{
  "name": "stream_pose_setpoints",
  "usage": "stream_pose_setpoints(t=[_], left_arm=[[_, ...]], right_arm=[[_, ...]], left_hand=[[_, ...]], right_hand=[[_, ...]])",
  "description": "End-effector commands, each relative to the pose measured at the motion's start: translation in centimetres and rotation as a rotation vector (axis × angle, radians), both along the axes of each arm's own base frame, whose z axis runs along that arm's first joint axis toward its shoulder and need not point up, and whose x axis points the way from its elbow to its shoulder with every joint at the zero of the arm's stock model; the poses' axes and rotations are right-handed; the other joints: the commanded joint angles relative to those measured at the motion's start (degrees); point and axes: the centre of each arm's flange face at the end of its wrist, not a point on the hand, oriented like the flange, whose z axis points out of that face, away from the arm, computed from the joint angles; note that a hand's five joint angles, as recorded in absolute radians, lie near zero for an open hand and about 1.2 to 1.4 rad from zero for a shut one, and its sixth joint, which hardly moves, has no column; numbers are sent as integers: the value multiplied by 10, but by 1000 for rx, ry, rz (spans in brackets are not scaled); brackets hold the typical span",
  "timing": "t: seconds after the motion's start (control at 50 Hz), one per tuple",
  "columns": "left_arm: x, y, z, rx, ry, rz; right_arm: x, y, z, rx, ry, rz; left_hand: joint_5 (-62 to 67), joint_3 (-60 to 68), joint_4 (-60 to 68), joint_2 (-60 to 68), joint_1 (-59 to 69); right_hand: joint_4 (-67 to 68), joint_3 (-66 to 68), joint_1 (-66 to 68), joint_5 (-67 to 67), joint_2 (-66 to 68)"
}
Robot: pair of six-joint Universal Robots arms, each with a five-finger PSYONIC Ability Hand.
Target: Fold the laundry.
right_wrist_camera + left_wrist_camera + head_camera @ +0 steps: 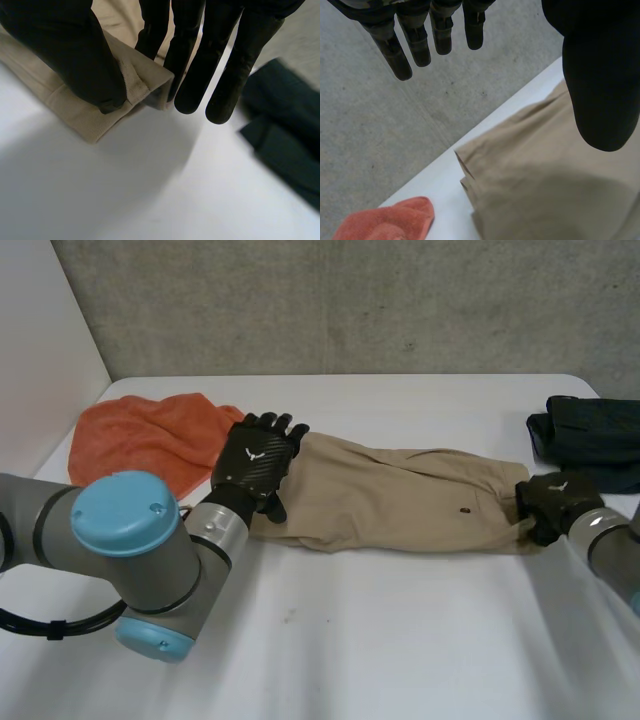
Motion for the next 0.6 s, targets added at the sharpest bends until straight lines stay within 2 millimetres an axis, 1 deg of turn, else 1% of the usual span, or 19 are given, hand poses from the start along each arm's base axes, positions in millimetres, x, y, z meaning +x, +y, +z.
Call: stream_pose_setpoints(t=[0.02, 0.06, 0.08, 0.14, 0.18, 0.22, 0.24, 0.3, 0.32, 0.38, 0.4, 0.46, 0.48, 0.5, 0.52, 0.58, 0.6], left_arm=[[8, 12, 20, -20, 16, -1], [10, 14, 25, -24, 20, 0], [12, 17, 28, -25, 21, 0], [15, 19, 32, -28, 25, 5], [18, 21, 35, -30, 25, 8], [20, 22, 38, -28, 25, 11], [20, 23, 39, -28, 25, 11], [23, 24, 40, -21, 20, 16], [24, 23, 40, -21, 20, 19], [30, 18, 42, -20, 21, 42], [32, 16, 42, -21, 21, 49], [36, 12, 43, -24, 23, 65], [37, 11, 44, -24, 23, 69], [38, 10, 43, -23, 22, 72], [41, 8, 45, -26, 23, 82], [46, 6, 43, -20, 21, 95], [47, 5, 42, -16, 21, 99]], right_arm=[[-28, -4, 37, -112, 137, -24], [-32, -5, 37, -126, 203, -15], [-35, -6, 39, -145, 279, -2], [-35, -9, 44, -185, 369, 26], [-32, -10, 48, -219, 431, 47], [-21, -10, 55, -249, 435, 74], [0, -6, 63, -293, 425, 124], [33, 2, 75, -359, 399, 208], [55, 11, 82, -395, 374, 271], [85, 23, 87, -452, 337, 377], [105, 32, 86, -483, 307, 467], [139, 49, 78, -524, 253, 617], [162, 61, 74, -547, 216, 705], [172, 67, 72, -553, 197, 746], [188, 78, 64, -545, 163, 810], [206, 87, 49, -507, 117, 862], [215, 92, 39, -478, 90, 885]], left_hand=[[-27, -23, -18, -17, -8], [-27, -23, -18, -17, -8], [-27, -23, -18, -17, -8], [-27, -23, -18, -17, -8], [-27, -23, -18, -17, -8], [-27, -23, -18, -17, -8], [-27, -23, -18, -17, -8], [-27, -23, -18, -17, -8], [-27, -23, -18, -17, -8], [-27, -23, -18, -17, -8], [-27, -23, -18, -17, -8], [-27, -23, -18, -17, -8], [-27, -23, -18, -17, -8], [-27, -23, -18, -17, -8], [-27, -23, -18, -17, -8], [-27, -23, -18, -17, -8], [-27, -23, -18, -17, -8]], right_hand=[[118, 124, 280, 149, 125], [118, 124, 280, 149, 125], [118, 124, 280, 149, 125], [118, 124, 280, 149, 125], [118, 124, 280, 149, 125], [118, 124, 280, 149, 125], [118, 124, 280, 149, 125], [118, 124, 280, 149, 125], [118, 124, 280, 149, 125], [118, 124, 280, 149, 125], [118, 124, 280, 149, 125], [118, 124, 280, 149, 125], [118, 124, 280, 149, 125], [118, 124, 280, 149, 125], [118, 124, 280, 149, 125], [118, 124, 280, 149, 125], [118, 124, 280, 149, 125]])
